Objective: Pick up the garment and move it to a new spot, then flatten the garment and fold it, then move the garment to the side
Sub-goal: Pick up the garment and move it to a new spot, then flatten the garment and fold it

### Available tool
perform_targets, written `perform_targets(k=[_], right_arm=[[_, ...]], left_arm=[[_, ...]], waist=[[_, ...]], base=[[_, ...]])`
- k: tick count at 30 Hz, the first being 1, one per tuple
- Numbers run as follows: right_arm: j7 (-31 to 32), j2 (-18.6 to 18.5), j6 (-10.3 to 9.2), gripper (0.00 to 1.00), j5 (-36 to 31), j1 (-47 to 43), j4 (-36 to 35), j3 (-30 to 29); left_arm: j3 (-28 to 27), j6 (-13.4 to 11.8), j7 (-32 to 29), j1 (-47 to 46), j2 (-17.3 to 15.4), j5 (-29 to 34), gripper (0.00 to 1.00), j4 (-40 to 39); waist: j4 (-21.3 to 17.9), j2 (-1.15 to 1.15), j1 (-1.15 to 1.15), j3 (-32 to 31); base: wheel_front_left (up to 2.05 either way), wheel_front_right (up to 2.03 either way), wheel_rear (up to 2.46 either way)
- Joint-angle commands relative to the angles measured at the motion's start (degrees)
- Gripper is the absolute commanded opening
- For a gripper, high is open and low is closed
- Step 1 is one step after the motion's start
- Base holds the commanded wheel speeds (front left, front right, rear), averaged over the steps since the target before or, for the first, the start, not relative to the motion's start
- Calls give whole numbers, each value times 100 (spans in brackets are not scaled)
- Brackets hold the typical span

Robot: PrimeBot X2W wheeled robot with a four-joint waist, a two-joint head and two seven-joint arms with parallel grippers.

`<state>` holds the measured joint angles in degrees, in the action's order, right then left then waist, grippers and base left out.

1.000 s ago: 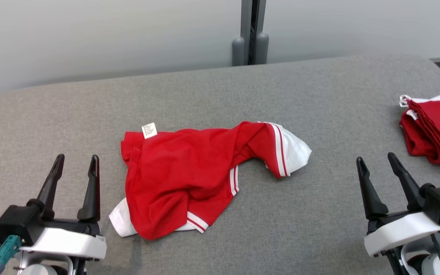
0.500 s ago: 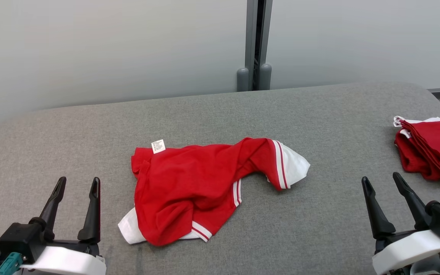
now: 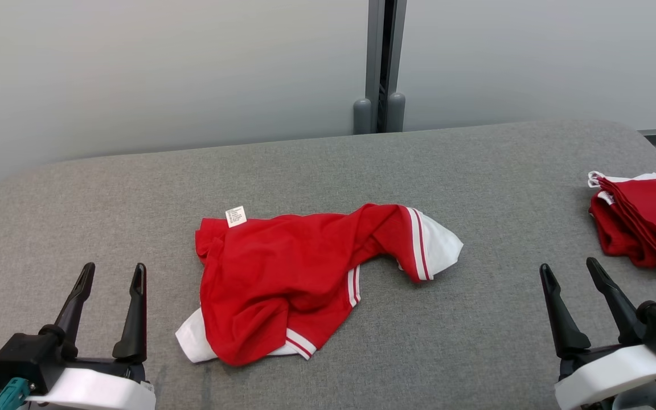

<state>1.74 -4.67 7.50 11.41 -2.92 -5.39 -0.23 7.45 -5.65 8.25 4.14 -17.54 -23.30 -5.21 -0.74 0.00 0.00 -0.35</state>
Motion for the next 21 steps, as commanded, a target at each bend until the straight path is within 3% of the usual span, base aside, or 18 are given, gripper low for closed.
perform_targets(k=[1,13,21], right_arm=[[-6,-4,-2,100,21,-47,-34,-24],[-11,24,-2,100,20,14,-67,-35],[-50,55,-2,100,-25,223,-151,23]], left_arm=[[-10,-40,-7,6,-40,-38,100,-29],[82,-90,-104,-87,-55,19,100,-145],[603,281,-550,-403,124,-206,100,252]], waist=[[2,0,0,8],[27,0,0,166],[80,0,0,699]], base=[[0,0,0],[0,0,0],[0,0,0]])
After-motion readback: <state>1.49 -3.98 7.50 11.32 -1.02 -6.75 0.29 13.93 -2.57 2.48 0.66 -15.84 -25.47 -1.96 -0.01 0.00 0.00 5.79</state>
